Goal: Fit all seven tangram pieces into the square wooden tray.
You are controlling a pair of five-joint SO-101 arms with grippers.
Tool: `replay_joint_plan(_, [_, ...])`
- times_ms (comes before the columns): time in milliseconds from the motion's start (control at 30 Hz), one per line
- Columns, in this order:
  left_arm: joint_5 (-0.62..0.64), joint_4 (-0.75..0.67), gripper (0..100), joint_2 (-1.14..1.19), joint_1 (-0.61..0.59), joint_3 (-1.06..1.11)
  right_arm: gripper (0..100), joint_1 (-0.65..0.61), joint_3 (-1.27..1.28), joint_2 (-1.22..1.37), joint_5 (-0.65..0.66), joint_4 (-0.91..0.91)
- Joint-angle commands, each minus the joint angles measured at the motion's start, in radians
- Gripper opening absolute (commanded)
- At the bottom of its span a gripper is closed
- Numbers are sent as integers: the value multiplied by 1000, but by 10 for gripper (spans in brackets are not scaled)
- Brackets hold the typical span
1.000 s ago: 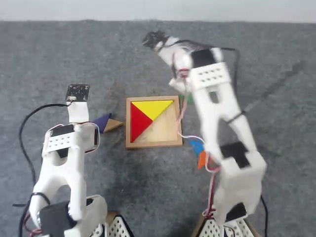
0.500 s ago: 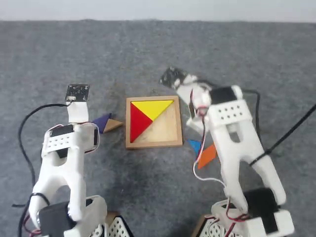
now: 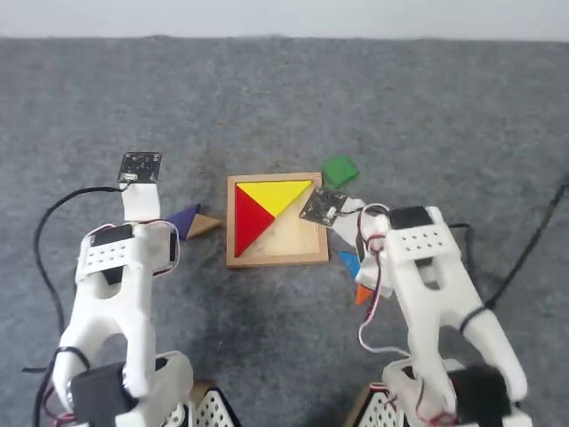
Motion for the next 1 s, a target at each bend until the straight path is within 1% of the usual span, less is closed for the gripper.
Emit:
replay_joint_plan(0, [-8,-15,13,-17,-8,-4,165,5,-11,-113,-69,-13])
replay_joint_plan(100, [-8,-15,13,-17,-8,-4,165,-33,-21,-150,-166,-35])
replay_joint_plan(233, [-8,-15,15,-17,-8,-4,165,-102,-23,-137,-310,-87])
replay_joint_plan(300, [-8,-14,15,-17,-8,-10,163,-111,-21,-127,-373,-134])
replay_joint_plan(433, [-3,-5,16,-17,-3,-31,162,-113,-21,-113,-446,-251])
replay_joint_plan(533, [0,104,16,-12,-3,-116,152,-108,-17,-91,-509,-326])
replay_joint_plan(600, [23,184,16,-6,6,-185,101,-101,23,-65,-563,-400])
replay_joint_plan(700, [25,212,16,-6,52,-243,1,-82,114,-47,-568,-506])
replay_joint_plan(733, [5,192,17,-6,75,-248,9,-77,133,-47,-555,-522])
replay_joint_plan(800, [-74,152,37,-5,138,-248,34,-76,158,-53,-545,-527])
replay_joint_plan(867, [-152,129,72,-5,195,-248,29,-71,164,-64,-545,-526])
replay_joint_plan(900, [-176,121,89,-5,215,-248,25,-70,164,-70,-545,-524])
replay_joint_plan(967, [-187,110,115,0,250,-248,18,-68,166,-79,-545,-516])
